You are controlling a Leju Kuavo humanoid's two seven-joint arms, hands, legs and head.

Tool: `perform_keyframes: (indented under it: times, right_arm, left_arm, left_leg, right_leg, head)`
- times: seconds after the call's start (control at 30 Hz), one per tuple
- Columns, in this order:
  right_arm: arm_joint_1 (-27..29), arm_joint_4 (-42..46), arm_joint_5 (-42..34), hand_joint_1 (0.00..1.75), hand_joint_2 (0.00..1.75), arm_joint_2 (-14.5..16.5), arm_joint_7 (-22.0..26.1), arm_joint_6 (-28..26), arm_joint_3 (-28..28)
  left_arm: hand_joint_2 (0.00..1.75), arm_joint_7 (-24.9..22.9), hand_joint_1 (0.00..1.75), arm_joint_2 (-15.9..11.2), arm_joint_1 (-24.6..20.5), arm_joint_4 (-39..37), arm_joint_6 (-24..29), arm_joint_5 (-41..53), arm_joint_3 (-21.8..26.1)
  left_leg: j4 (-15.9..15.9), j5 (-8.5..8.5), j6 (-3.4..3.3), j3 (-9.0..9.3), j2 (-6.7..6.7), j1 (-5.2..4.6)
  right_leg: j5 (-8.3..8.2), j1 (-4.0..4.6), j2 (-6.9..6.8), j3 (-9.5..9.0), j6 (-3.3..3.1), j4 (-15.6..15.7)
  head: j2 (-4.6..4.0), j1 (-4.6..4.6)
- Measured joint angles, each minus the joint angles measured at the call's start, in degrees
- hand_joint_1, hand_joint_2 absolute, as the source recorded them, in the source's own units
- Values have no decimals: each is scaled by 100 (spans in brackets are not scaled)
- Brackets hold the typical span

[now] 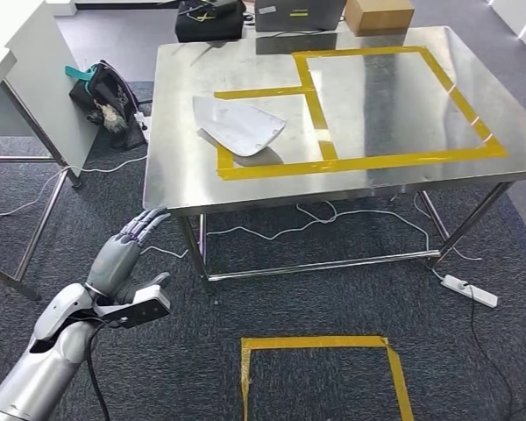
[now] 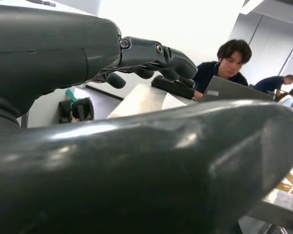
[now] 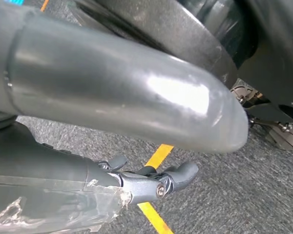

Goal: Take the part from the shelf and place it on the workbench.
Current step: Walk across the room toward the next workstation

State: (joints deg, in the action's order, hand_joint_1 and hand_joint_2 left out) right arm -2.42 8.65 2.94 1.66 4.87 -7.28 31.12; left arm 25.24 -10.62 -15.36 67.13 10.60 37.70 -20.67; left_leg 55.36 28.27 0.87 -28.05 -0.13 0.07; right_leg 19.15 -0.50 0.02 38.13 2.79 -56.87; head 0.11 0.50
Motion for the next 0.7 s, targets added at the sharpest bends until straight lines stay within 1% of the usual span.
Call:
perform_keyframes:
  times: [0.03,0.07,0.1,0.13,0.17,0.2,0.23,0.27,0.3,0.33,0.37,0.4,0.43,0.47,0.5,0.53,0.6,0.63,0.67,0.7]
  right_arm:
    - [14,-1,-1,0,0,-3,1,-1,0]
    - [28,-3,-1,0,0,-5,1,-2,0]
    - [42,-4,-1,0,0,-8,1,-2,0]
    - [50,-4,-1,0,0,-8,2,-2,0]
    - [52,-4,-1,0,0,-8,4,-2,0]
    - [52,-4,-2,0,0,-8,7,-1,0]
    - [48,-4,-3,0,0,-8,8,-1,0]
    - [46,-4,-7,0,0,-9,9,0,0]
    - [45,-4,-12,0,0,-12,9,0,0]
    - [44,-4,-21,0,0,-15,9,-1,0]
    - [39,-3,-32,0,0,-18,9,-2,0]
    - [31,-3,-44,0,0,-19,11,-7,0]
    - [24,-2,-56,0,0,-20,13,-15,0]
    - [21,-2,-64,0,0,-18,18,-23,0]
    - [22,-1,-73,0,0,-14,22,-31,0]
    - [32,-1,-81,0,0,-10,25,-39,-1]
    - [59,1,-98,0,0,-8,25,-54,-3]
    - [72,1,-107,0,0,-9,23,-64,-5]
    - [79,1,-115,0,0,-10,19,-75,-7]
    - [80,1,-126,0,0,-10,14,-87,-8]
  left_arm:
    - [0,-2,0,0,5,-1,-1,1,0]
    - [0,-5,0,1,11,-2,-1,2,-1]
    - [0,-12,0,-1,13,-3,-2,7,0]
    - [0,-22,0,-2,12,-3,-2,16,1]
    - [0,-36,0,-4,14,-3,-2,29,2]
    - [0,-52,0,-5,17,-3,-2,44,2]
    - [0,-72,0,-5,21,-4,-2,56,2]
    - [0,-98,0,-4,26,-5,-3,71,1]
    - [0,-145,0,-5,29,-8,-3,95,2]
    - [0,-222,0,-8,31,-14,-5,133,4]
    - [0,-321,0,-13,34,-22,-12,184,10]
    - [0,-446,0,-27,38,-34,-25,243,22]
    - [0,-583,0,-47,45,-61,-42,298,45]
    - [0,-715,0,-67,61,-101,-55,352,72]
    - [0,-837,0,-92,91,-159,-56,409,101]
    - [0,-944,0,-121,138,-240,-36,465,132]
    - [0,-1079,0,-191,282,-455,66,557,226]
    - [0,-1118,0,-226,367,-595,144,588,305]
    - [0,-1125,0,-254,453,-752,240,613,402]
    - [0,-1115,0,-273,539,-935,346,634,512]
  left_leg:
    - [-3,-54,-61,-44,9,-5]
    - [-10,-105,-122,-90,16,-4]
    - [-19,-160,-176,-145,23,4]
    - [-21,-211,-214,-206,25,8]
    - [-21,-262,-238,-276,24,5]
    - [-18,-322,-249,-350,24,1]
    - [-14,-379,-245,-422,25,-3]
    - [-10,-431,-237,-489,26,-6]
    - [-7,-480,-223,-550,26,-6]
    - [-4,-524,-203,-600,25,-5]
    - [0,-561,-176,-643,24,-11]
    - [8,-596,-148,-675,24,-18]
    - [16,-634,-117,-697,25,-27]
    - [21,-659,-104,-716,27,-40]
    - [23,-689,-142,-729,29,-46]
    - [20,-711,-221,-738,30,-52]
    - [10,-755,-432,-752,31,-57]
    - [2,-775,-499,-755,31,-58]
    - [-10,-797,-531,-758,32,-55]
    - [-26,-818,-531,-761,33,-51]
  right_leg:
    - [-11,-11,1,23,32,8]
    - [75,-19,2,70,61,-48]
    - [271,-22,2,145,83,-225]
    - [554,-24,1,248,99,-531]
    - [838,-22,1,362,112,-931]
    - [1033,-22,1,453,120,-1339]
    - [1101,-21,1,492,123,-1637]
    - [1045,-20,1,445,120,-1757]
    - [909,-19,1,288,112,-1655]
    - [777,-20,0,15,101,-1335]
    - [733,-18,1,-325,89,-905]
    - [752,-14,8,-625,72,-482]
    - [810,-11,14,-827,53,-167]
    - [868,-10,22,-915,39,-4]
    - [872,-10,32,-908,28,46]
    - [861,-10,37,-886,18,51]
    - [833,2,52,-866,-10,53]
    - [820,12,56,-857,-30,53]
    - [810,21,59,-846,-48,52]
    - [801,30,58,-835,-64,52]
  head:
    - [0,2]
    - [0,-2]
    - [0,-8]
    - [0,-17]
    - [0,-25]
    - [0,-27]
    - [0,-27]
    - [0,-27]
    - [0,-28]
    - [0,-28]
    - [0,-32]
    - [0,-31]
    - [0,-27]
    - [0,-25]
    - [0,-20]
    - [0,-18]
    - [0,-18]
    - [0,-17]
    - [0,-16]
    - [0,-16]
